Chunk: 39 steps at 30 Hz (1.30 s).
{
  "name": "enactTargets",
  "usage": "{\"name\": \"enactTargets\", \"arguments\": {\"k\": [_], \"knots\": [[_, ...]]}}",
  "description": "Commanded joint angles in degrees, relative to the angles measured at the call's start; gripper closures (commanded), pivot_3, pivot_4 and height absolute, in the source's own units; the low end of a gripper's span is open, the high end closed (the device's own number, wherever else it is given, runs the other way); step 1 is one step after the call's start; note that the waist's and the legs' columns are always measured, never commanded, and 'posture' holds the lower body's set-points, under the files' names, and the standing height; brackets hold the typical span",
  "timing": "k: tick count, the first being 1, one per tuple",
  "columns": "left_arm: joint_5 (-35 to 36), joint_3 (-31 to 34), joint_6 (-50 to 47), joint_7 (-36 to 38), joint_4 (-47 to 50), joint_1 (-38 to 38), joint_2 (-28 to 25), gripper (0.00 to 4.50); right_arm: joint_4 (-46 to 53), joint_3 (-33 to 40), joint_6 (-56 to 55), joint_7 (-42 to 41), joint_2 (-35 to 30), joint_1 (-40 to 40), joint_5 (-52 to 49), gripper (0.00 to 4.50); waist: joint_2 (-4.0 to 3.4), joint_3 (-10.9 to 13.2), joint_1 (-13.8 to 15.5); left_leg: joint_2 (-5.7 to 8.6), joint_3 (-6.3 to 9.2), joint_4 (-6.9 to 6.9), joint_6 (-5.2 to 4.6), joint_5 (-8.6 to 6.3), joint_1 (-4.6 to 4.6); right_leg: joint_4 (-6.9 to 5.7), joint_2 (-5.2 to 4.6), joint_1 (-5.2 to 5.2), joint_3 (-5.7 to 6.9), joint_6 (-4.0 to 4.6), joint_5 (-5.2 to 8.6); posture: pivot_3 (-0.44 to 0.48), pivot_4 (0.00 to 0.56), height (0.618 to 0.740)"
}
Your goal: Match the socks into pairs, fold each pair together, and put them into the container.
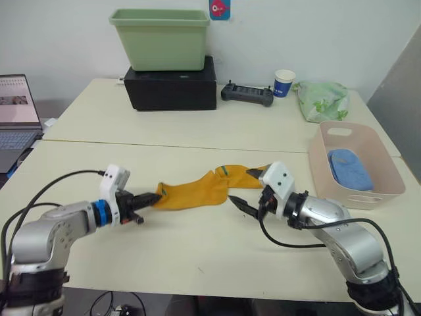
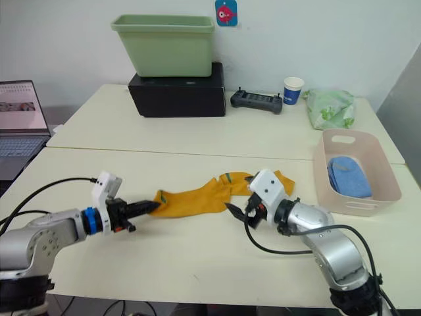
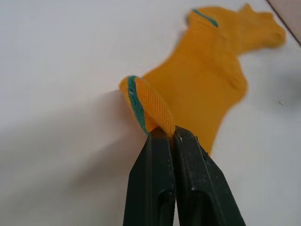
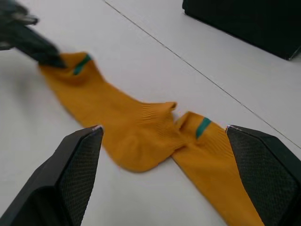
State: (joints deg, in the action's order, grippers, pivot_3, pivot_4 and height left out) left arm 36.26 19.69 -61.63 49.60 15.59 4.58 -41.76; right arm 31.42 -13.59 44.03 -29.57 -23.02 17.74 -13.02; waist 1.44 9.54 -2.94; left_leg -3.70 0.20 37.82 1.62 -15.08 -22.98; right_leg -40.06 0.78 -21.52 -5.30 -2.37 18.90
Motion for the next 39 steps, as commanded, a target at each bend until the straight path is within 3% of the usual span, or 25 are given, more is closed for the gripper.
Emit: {"name": "enactTargets", "arguments": {"k": [1, 7, 18, 21, 28, 32, 39], "knots": [[4.13, 3.82, -2.58, -0.01, 5.26, -4.03, -1.67, 4.49, 1.03, -0.87, 2.71, -0.70, 0.02, -0.06, -1.72, 0.00, 0.00, 0.00, 0.34, 0.01, 0.04, 0.00, 0.00, 0.00, -0.02, 0.04, -0.03, 0.01, 0.03, 0.01, 0.00, 0.000, 0.150, 0.719], [2.82, 5.10, 0.81, -0.73, 8.10, -15.82, -2.76, 4.49, -1.48, -1.91, 7.23, -1.17, 3.96, -1.52, -6.56, 0.00, 0.00, 0.01, 0.37, 0.04, -0.03, -0.03, 0.01, -0.02, 0.00, 0.09, -0.12, 0.02, -0.04, 0.04, 0.03, 0.000, 0.150, 0.719], [3.06, 4.74, 4.92, -3.81, 7.54, -19.11, -1.19, 4.49, -23.46, -11.01, -1.99, 0.05, 14.73, 7.30, 0.35, 0.00, 0.00, 0.01, -0.33, 0.05, -0.05, -0.09, 0.04, -0.04, 0.05, 0.05, -0.13, -0.03, 0.00, 0.21, 0.09, 0.000, 0.150, 0.719], [3.14, 5.58, 5.52, -4.65, 7.68, -19.62, -0.85, 4.50, -29.84, -12.49, -5.44, 0.98, 16.12, 9.76, 3.83, 0.58, 0.00, 0.00, -0.36, 0.03, -0.04, -0.10, 0.05, -0.04, 0.05, 0.04, -0.13, -0.04, 0.00, 0.21, 0.09, 0.000, 0.150, 0.719], [3.94, 6.98, 6.21, -6.13, 7.10, -19.90, -0.37, 4.50, -31.13, -13.58, -9.78, -1.29, 16.02, 9.74, 6.27, 3.07, 0.03, -0.02, -0.36, 0.03, -0.03, -0.10, 0.08, -0.05, 0.06, 0.04, -0.28, -0.03, 0.02, 0.21, 0.09, 0.000, 0.150, 0.719], [5.46, 8.53, 6.32, -8.30, 6.15, -16.99, 0.74, 4.50, -27.23, -14.59, -12.12, -2.61, 12.33, 7.72, 8.74, 4.40, 0.04, -0.02, -0.21, 0.03, -0.02, -0.10, 0.08, -0.05, 0.06, 0.04, -0.28, -0.04, 0.03, 0.21, 0.09, 0.000, 0.150, 0.719], [10.67, 8.37, 3.35, -8.85, 6.96, -10.51, 0.28, 4.50, -14.09, -11.49, -7.20, -3.20, 7.55, 1.98, 6.41, 4.46, 0.07, -0.02, 0.00, 0.09, -0.01, -0.10, 0.13, -0.08, 0.00, 0.07, -0.32, 0.00, 0.07, 0.20, 0.10, 0.000, 0.150, 0.719]]}}
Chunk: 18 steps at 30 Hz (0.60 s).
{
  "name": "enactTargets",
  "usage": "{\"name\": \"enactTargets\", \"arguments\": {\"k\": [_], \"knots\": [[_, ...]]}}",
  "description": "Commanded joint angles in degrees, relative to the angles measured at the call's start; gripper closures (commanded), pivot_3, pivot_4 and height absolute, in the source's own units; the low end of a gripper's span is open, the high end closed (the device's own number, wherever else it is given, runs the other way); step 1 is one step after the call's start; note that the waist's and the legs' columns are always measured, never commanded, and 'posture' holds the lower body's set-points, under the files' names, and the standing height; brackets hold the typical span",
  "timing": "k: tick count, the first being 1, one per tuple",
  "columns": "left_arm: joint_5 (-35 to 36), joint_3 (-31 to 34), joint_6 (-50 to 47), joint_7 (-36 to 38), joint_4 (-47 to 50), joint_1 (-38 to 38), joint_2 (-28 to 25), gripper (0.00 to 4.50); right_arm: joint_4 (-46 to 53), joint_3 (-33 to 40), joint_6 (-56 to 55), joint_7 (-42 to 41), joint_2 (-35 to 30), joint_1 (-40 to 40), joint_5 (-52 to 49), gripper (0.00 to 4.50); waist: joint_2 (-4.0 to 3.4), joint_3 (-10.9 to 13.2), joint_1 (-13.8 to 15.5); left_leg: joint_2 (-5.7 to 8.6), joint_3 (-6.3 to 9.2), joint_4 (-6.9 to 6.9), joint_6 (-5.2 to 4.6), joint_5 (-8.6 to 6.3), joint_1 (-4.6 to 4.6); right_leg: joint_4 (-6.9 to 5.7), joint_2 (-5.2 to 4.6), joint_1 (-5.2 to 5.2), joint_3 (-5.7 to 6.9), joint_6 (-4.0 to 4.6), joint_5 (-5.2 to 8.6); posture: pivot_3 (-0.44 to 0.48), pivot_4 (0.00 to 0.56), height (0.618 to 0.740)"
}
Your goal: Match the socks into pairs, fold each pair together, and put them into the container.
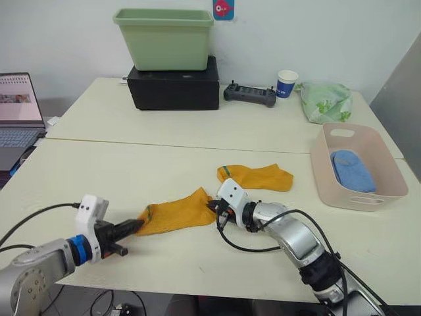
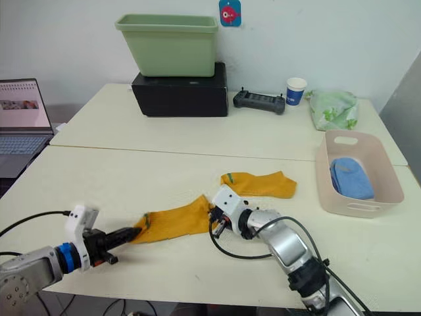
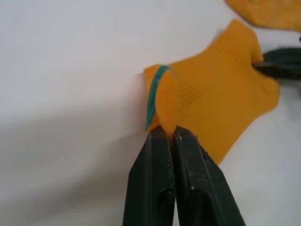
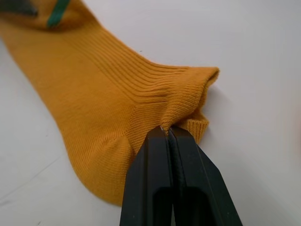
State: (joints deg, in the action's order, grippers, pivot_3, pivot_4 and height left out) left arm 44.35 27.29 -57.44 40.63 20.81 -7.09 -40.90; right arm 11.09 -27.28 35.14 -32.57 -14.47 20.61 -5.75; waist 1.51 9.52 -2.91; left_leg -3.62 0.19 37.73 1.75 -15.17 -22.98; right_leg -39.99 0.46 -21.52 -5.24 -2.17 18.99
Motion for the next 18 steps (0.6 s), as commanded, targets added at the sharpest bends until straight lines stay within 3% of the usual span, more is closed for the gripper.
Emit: {"name": "enactTargets", "arguments": {"k": [1, 9, 18], "knots": [[3.48, -0.02, -1.41, 0.36, 2.40, 1.89, -0.83, 4.50, 9.19, 3.56, 3.33, -0.21, -2.41, -2.43, -1.55, 4.46, 0.00, 0.00, -0.03, 0.00, -0.01, 0.00, 0.01, 0.00, 0.00, 0.00, 0.00, 0.00, -0.01, 0.00, 0.00, 0.000, 0.150, 0.719], [5.48, -6.97, -2.24, 1.99, 8.07, 0.15, -1.95, 4.50, 31.83, 14.77, 17.61, -2.72, -14.48, -16.75, -10.82, 4.46, 0.00, 0.03, -0.05, 0.00, -0.03, 0.00, 0.10, -0.06, 0.00, 0.05, 0.00, 0.06, -0.07, -0.08, 0.04, 0.000, 0.150, 0.719], [-0.62, -9.94, 5.55, 1.73, 6.55, -7.15, -0.46, 4.50, 34.12, 13.48, 17.66, 0.54, -17.96, -23.02, -10.46, 4.46, 0.04, 0.06, -0.22, 0.01, 0.00, 0.00, 0.09, -0.07, 0.04, 0.07, 0.21, 0.04, -0.20, -0.04, 0.07, 0.000, 0.150, 0.719]]}}
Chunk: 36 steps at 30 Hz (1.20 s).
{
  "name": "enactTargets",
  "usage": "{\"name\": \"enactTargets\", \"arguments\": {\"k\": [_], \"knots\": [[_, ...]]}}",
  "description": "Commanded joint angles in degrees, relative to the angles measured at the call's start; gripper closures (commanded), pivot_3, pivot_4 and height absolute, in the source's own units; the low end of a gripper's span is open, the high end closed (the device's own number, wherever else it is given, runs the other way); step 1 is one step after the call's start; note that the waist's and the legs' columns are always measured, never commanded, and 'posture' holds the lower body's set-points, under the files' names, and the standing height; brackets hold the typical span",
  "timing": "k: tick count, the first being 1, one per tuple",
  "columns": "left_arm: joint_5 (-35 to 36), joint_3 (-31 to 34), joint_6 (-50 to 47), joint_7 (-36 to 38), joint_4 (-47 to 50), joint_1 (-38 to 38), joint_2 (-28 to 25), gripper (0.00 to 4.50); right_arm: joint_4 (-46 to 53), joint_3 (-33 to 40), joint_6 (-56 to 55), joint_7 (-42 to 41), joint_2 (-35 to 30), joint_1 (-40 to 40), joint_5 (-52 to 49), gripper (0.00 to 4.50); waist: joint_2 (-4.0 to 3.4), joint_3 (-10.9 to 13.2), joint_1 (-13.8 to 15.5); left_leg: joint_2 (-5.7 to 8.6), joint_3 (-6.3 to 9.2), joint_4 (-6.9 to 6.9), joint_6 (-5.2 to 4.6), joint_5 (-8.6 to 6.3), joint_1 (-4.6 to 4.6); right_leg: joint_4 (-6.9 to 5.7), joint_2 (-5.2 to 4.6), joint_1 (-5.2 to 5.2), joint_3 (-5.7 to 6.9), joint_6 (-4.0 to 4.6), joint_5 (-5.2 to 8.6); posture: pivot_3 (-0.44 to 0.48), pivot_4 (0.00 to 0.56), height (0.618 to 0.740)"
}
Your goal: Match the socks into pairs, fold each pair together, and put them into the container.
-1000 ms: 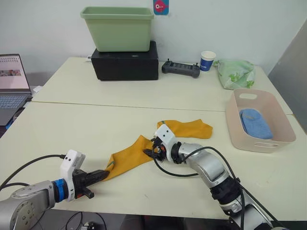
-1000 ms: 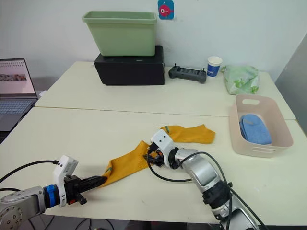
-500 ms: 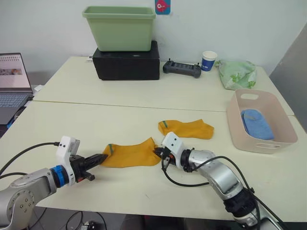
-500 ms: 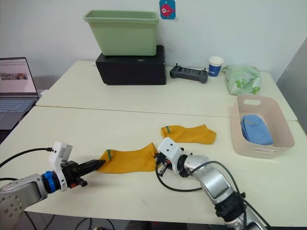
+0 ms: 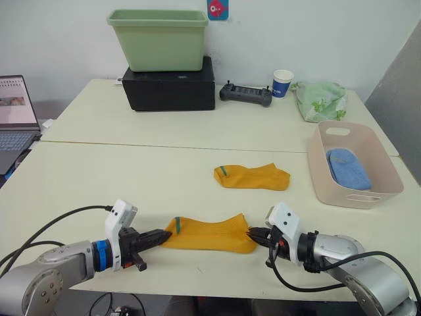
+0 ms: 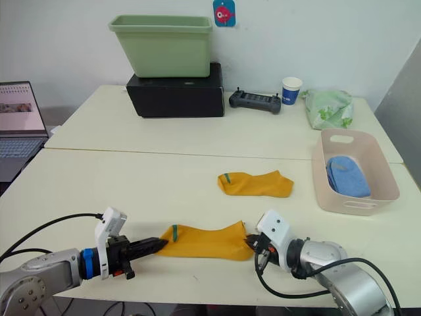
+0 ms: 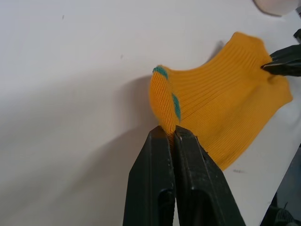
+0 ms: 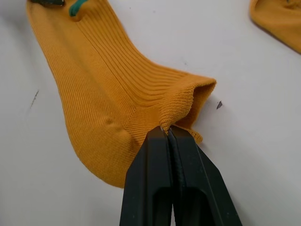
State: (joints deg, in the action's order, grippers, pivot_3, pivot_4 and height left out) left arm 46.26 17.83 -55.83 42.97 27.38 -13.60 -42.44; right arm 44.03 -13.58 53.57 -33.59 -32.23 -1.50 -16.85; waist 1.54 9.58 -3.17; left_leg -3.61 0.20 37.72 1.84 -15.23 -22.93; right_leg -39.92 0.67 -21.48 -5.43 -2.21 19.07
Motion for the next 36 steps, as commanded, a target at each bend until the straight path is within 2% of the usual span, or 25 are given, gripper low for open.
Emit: {"name": "enactTargets", "arguments": {"k": [1, 2, 5, 7, 8, 11, 13, 16, 18, 27, 28, 31, 36], "knots": [[-3.88, -1.18, 5.57, -1.32, -0.93, -0.97, 2.13, 4.50, 1.11, -0.89, -0.85, 1.96, -0.39, -2.03, 0.75, 4.46, 0.00, 0.00, 0.09, 0.00, -0.02, 0.00, 0.00, 0.00, 0.00, 0.01, -0.01, 0.00, -0.01, 0.00, 0.00, 0.000, 0.150, 0.719], [-5.97, -1.96, 7.84, -2.02, -1.62, -1.45, 2.90, 4.50, 1.22, -1.14, -1.19, 2.34, -0.45, -3.12, 0.72, 4.46, 0.01, 0.00, 0.19, 0.01, -0.05, 0.00, 0.00, 0.00, 0.01, 0.02, -0.02, 0.00, -0.02, 0.00, 0.00, 0.000, 0.150, 0.719], [-8.95, -1.76, 12.48, -2.45, -1.56, -3.74, 4.42, 4.50, 1.76, 0.89, -6.12, 3.19, 0.14, -5.40, 0.94, 3.83, 0.04, 0.00, 0.36, 0.00, -0.05, 0.00, 0.01, -0.01, -0.03, 0.05, -0.03, 0.01, -0.06, 0.03, 0.02, 0.000, 0.150, 0.719], [-8.98, -1.14, 13.24, -1.98, -1.32, -4.83, 4.11, 4.50, 2.03, 1.52, -8.64, 1.54, -1.35, -6.49, 0.37, 3.16, 0.04, 0.00, 0.40, -0.01, -0.07, 0.00, 0.01, -0.01, -0.01, 0.04, -0.03, 0.01, -0.06, 0.03, 0.02, 0.000, 0.150, 0.719], [-8.96, -0.89, 13.65, -1.55, -1.31, -5.18, 3.80, 4.02, 1.71, 1.70, -9.86, 1.21, -2.23, -6.96, 0.83, 2.77, 0.04, 0.00, 0.38, -0.01, -0.08, 0.00, 0.01, -0.01, 0.00, 0.04, -0.03, 0.01, -0.06, 0.03, 0.02, 0.000, 0.150, 0.719], [-9.16, 0.48, 15.32, -0.46, -1.69, -6.09, 2.86, 3.20, 0.35, 3.12, -12.94, 0.48, -4.17, -7.63, 1.36, 1.69, 0.04, 0.00, 0.30, -0.02, -0.14, 0.00, 0.01, -0.01, 0.02, 0.04, -0.02, 0.02, -0.04, 0.02, 0.04, 0.000, 0.150, 0.719], [-8.34, 2.20, 15.51, 0.34, -2.22, -6.04, 1.92, 2.56, -0.18, 4.57, -14.22, 0.26, -3.44, -6.61, 0.10, 0.98, 0.05, 0.00, 0.22, -0.04, -0.13, 0.00, 0.01, -0.01, 0.03, 0.03, 0.02, 0.01, -0.04, 0.04, 0.05, 0.000, 0.150, 0.719], [-9.35, 2.90, 17.23, 1.24, -3.01, -3.91, 0.11, 1.67, -3.29, 2.99, -15.54, 1.73, -1.76, -2.76, 2.06, 0.00, 0.05, 0.02, 0.12, -0.06, -0.13, 0.00, 0.00, -0.01, 0.03, 0.02, 0.08, 0.00, -0.03, 0.05, 0.05, 0.000, 0.150, 0.719], [-9.76, 2.13, 17.08, 1.32, -3.81, -2.23, -0.54, 1.13, -4.55, 1.87, -15.99, 1.07, -1.19, -1.71, 2.02, 0.00, 0.09, 0.05, 0.22, -0.03, -0.14, 0.00, 0.00, -0.01, 0.02, 0.03, 0.07, -0.01, -0.01, 0.06, 0.05, 0.000, 0.150, 0.719], [-10.58, -1.43, 18.82, 6.35, -4.49, 3.66, -2.90, 1.13, -7.56, -0.46, -19.25, -6.65, -1.07, 5.42, -0.59, 0.00, 0.26, 0.20, 0.47, -0.04, -0.14, 0.00, 0.03, -0.02, -0.01, 0.02, 0.02, 0.00, 0.04, 0.07, 0.03, 0.000, 0.150, 0.719], [-11.03, -2.01, 19.44, 7.10, -4.39, 4.31, -3.33, 1.11, -7.96, -0.69, -19.51, -7.30, -1.09, 5.93, -0.83, 0.18, 0.26, 0.20, 0.47, -0.04, -0.15, 0.00, 0.03, -0.02, -0.01, 0.01, 0.02, -0.01, 0.06, 0.07, 0.04, 0.000, 0.150, 0.719], [-11.26, -7.58, 19.65, 11.37, -2.26, 10.80, -5.95, 1.70, -10.89, -5.63, -22.91, -13.10, -2.66, 9.42, 0.86, 0.96, 0.28, 0.27, 0.52, -0.02, -0.16, 0.01, 0.03, -0.02, -0.01, 0.01, 0.02, 0.01, 0.06, 0.07, 0.04, 0.000, 0.150, 0.719], [-15.60, -13.71, 21.70, 11.11, -7.24, 17.17, -4.74, 3.29, -15.38, -8.41, -27.18, -15.27, -2.37, 12.16, 3.08, 2.76, 0.27, 0.28, 1.10, 0.00, -0.25, 0.07, 0.02, -0.02, -0.01, 0.02, 0.03, 0.03, 0.05, 0.07, 0.03, 0.000, 0.150, 0.719]]}}
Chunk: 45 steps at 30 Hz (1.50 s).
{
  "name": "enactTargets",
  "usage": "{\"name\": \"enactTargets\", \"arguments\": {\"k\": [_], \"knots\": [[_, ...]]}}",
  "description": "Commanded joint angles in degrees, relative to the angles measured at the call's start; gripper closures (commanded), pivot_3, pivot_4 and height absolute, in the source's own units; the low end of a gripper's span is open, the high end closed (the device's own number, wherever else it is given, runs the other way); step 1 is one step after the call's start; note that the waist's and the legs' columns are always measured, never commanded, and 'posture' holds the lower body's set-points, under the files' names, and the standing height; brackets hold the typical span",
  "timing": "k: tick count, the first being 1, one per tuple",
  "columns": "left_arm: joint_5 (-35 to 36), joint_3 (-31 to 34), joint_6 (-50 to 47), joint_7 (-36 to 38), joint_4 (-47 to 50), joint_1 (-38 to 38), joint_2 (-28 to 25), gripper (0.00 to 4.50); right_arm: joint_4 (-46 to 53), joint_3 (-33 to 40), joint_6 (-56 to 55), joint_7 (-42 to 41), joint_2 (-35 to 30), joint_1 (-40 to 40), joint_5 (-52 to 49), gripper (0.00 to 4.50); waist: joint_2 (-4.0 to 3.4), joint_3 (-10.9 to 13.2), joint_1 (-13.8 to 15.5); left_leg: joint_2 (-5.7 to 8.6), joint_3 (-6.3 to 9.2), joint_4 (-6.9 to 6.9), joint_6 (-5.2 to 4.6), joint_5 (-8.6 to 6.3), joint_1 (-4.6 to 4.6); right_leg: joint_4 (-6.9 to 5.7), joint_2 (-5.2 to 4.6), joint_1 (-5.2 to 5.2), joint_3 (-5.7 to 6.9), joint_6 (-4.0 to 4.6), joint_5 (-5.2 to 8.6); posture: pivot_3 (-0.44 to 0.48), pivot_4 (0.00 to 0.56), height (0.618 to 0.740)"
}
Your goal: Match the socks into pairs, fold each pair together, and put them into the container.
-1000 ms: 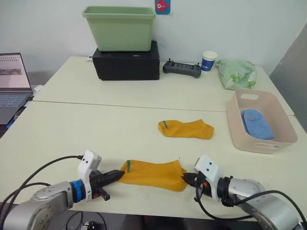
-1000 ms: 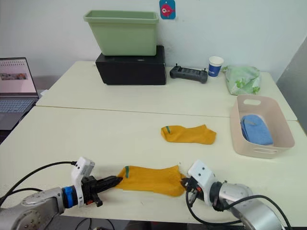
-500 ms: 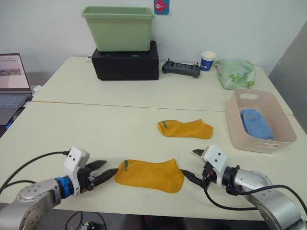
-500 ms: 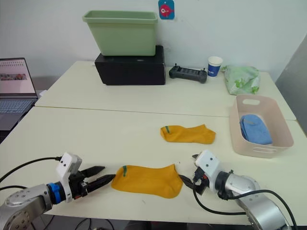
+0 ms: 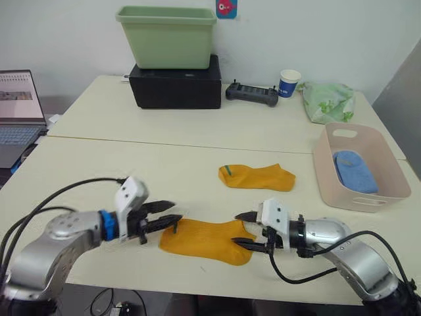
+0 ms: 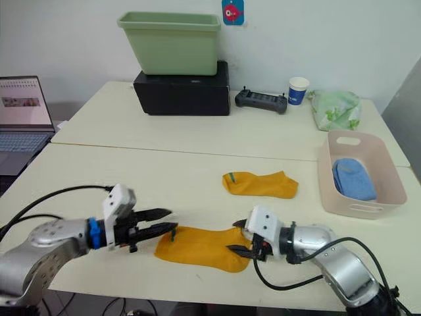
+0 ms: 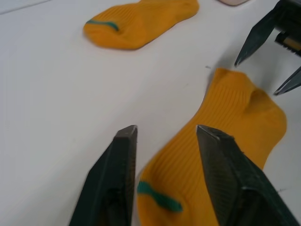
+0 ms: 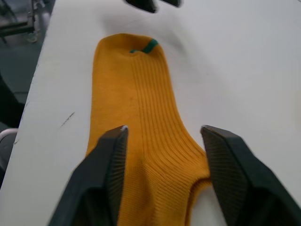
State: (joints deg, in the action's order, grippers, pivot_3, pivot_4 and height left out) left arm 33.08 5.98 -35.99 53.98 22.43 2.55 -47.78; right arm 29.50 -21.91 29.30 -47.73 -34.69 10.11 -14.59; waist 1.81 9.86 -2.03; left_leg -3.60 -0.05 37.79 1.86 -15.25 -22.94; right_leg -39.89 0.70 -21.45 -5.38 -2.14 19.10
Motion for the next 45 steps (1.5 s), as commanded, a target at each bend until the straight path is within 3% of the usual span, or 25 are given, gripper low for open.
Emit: {"name": "enactTargets", "arguments": {"k": [1, 4, 5, 13, 14, 17, 26, 28, 34, 37, 41, 45], "knots": [[-2.68, -2.13, 2.15, 0.07, -3.02, 1.49, 0.92, 3.61, -1.14, -0.12, -3.42, -1.30, 0.12, 0.63, 0.97, 3.11, 0.00, 0.00, -0.09, -0.02, 0.01, 0.00, -0.01, -0.01, -0.01, 0.00, 0.03, -0.04, -0.06, 0.00, 0.00, 0.000, 0.150, 0.719], [-3.31, -1.73, 2.85, -0.98, -5.78, 3.18, 2.47, 4.50, -0.80, 1.03, -3.36, -0.90, 0.44, 0.46, 0.49, 4.20, 0.00, 0.01, 0.13, -0.06, 0.05, -0.01, -0.02, -0.01, -0.04, -0.03, 0.08, -0.08, 0.03, 0.01, 0.00, 0.000, 0.150, 0.719], [-2.98, -1.20, 2.43, -1.66, -6.30, 3.78, 3.20, 4.50, -0.33, 2.12, -3.03, -0.21, 0.58, 0.14, 0.08, 4.47, 0.00, 0.01, 0.18, -0.06, 0.09, -0.01, -0.02, -0.01, -0.04, -0.06, 0.09, -0.08, 0.08, 0.01, 0.00, 0.000, 0.150, 0.719], [-1.93, 0.10, -4.32, -15.63, -7.79, 11.43, 13.29, 4.50, 2.76, 14.23, 3.97, 9.13, 2.79, -3.65, -3.02, 4.47, 0.02, 0.00, 0.41, -0.02, 0.12, 0.09, -0.01, 0.00, -0.05, -0.08, 0.01, 0.04, 0.12, -0.03, -0.02, 0.000, 0.150, 0.719], [-1.83, -0.03, -6.47, -18.21, -9.11, 13.74, 15.28, 4.32, 3.42, 15.99, 4.56, 9.57, 2.83, -4.66, -3.88, 4.49, 0.02, 0.00, 0.66, -0.01, 0.13, 0.09, -0.01, 0.00, -0.05, -0.08, 0.01, 0.05, 0.11, -0.03, -0.03, 0.000, 0.150, 0.719], [-0.67, -1.49, -11.38, -21.28, -12.20, 19.39, 20.35, 3.60, 6.71, 19.65, 7.01, 10.15, 2.91, -7.17, -7.38, 3.88, 0.04, -0.01, 0.66, 0.01, 0.12, 0.12, -0.01, 0.00, -0.09, -0.07, 0.02, 0.09, 0.23, -0.05, -0.04, 0.000, 0.150, 0.719], [-5.53, -6.51, -15.25, -28.44, -26.19, 31.28, 31.54, 0.71, 12.64, 23.18, 12.48, 14.88, 3.39, -8.74, -10.68, 0.74, 0.03, -0.01, 0.16, 0.03, 0.12, 0.13, 0.00, 0.01, -0.05, -0.14, 0.11, 0.09, 0.18, -0.08, -0.06, 0.000, 0.150, 0.719], [-8.00, -8.33, -14.04, -29.56, -31.73, 34.04, 33.80, 0.67, 13.91, 24.30, 13.82, 16.78, 3.90, -8.89, -11.31, 0.01, 0.03, -0.01, 0.33, 0.03, 0.12, 0.13, 0.00, 0.02, -0.05, -0.13, 0.12, 0.08, 0.17, -0.08, -0.06, 0.000, 0.150, 0.719], [-11.26, -11.37, -11.91, -26.92, -38.94, 37.15, 36.26, 0.67, 16.14, 25.98, 16.08, 20.11, 3.91, -10.12, -11.42, 0.01, 0.01, -0.03, 0.51, 0.08, 0.08, 0.13, 0.17, 0.11, -0.06, -0.08, 0.09, 0.11, 0.16, -0.08, -0.05, 0.000, 0.150, 0.719], [-11.89, -11.87, -10.75, -25.30, -40.36, 37.77, 37.02, 1.23, 16.37, 27.45, 16.93, 22.28, 4.57, -9.90, -11.92, 0.00, 0.01, -0.03, 0.51, 0.07, 0.07, 0.13, 0.21, 0.13, -0.07, -0.09, 0.08, 0.11, 0.17, -0.08, -0.05, 0.000, 0.150, 0.719], [-12.08, -11.81, -10.39, -23.69, -40.52, 37.92, 37.79, 2.44, 15.60, 28.23, 17.01, 24.25, 5.34, -9.38, -11.85, 0.00, 0.01, -0.03, 0.56, 0.07, 0.05, 0.13, 0.23, 0.15, -0.08, -0.07, 0.08, 0.11, 0.17, -0.09, -0.05, 0.000, 0.150, 0.719], [-11.51, -11.46, -11.20, -21.89, -34.72, 35.54, 35.61, 3.72, 13.65, 27.31, 15.76, 25.69, 5.83, -8.41, -10.08, 0.00, 0.01, -0.03, 0.49, 0.07, 0.03, 0.12, 0.23, 0.15, -0.08, -0.07, 0.08, 0.09, 0.14, -0.09, -0.05, 0.000, 0.150, 0.719]]}}
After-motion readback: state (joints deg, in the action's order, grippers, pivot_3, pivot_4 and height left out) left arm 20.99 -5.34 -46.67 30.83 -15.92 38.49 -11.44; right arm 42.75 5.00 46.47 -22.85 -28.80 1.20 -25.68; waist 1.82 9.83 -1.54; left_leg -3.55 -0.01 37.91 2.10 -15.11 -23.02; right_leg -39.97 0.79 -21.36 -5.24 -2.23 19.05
